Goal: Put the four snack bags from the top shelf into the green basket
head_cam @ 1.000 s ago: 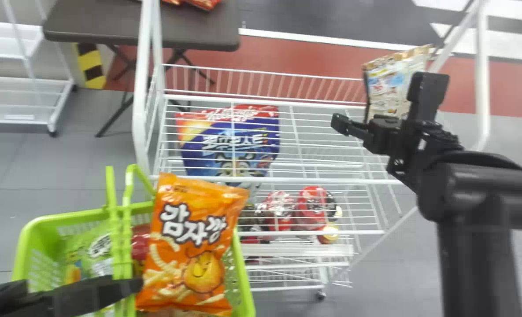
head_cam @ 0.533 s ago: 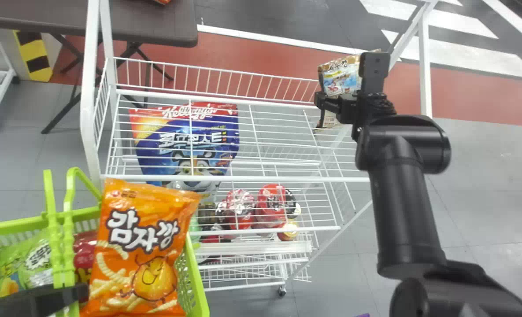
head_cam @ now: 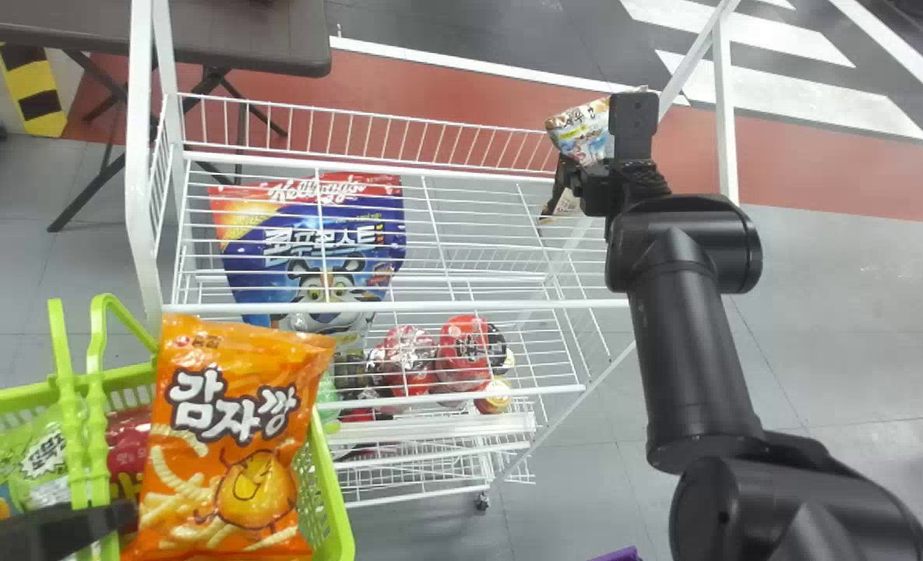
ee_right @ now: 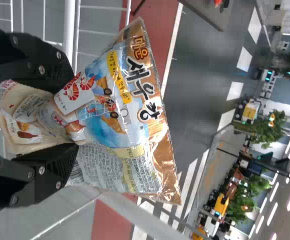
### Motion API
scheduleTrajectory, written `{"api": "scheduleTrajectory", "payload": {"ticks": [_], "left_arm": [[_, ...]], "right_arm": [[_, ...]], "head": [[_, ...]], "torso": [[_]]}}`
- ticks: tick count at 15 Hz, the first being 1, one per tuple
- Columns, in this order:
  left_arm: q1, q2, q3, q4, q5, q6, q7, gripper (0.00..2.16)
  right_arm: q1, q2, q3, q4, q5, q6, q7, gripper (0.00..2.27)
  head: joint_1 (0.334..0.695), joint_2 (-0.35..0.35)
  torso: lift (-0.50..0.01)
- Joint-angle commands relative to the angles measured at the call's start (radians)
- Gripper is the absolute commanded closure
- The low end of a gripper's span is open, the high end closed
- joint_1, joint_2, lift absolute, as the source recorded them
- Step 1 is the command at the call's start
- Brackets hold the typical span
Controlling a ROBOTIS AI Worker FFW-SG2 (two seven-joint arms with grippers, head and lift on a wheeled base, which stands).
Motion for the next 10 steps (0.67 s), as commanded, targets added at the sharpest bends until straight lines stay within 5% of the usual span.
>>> {"api": "scheduleTrajectory", "payload": {"ticks": [1, 4, 8, 10], "left_arm": [[0.000, 0.000, 0.001, 0.000, 0.000, 0.000, -0.011, 2.15], [0.000, 0.000, 0.001, 0.000, -0.001, 0.000, -0.011, 2.15], [-0.005, 0.002, 0.011, -0.003, -0.001, 0.000, -0.011, 2.15], [-0.006, 0.000, 0.011, -0.006, -0.003, 0.000, -0.011, 2.15]], "right_arm": [[0.065, 0.001, -0.008, -0.127, -0.064, 0.035, 0.007, 2.25], [0.183, 0.003, -0.012, -0.357, -0.176, 0.173, 0.019, 2.25], [0.438, 0.003, -0.009, -0.915, -0.495, 0.649, 0.037, 2.25], [0.507, 0.007, 0.002, -1.145, -0.642, 0.940, 0.036, 2.25]], "head": [[0.695, -0.350], [0.695, -0.350], [0.695, -0.338], [0.695, -0.278]], "torso": [[-0.004], [-0.004], [-0.004], [-0.004]]}}
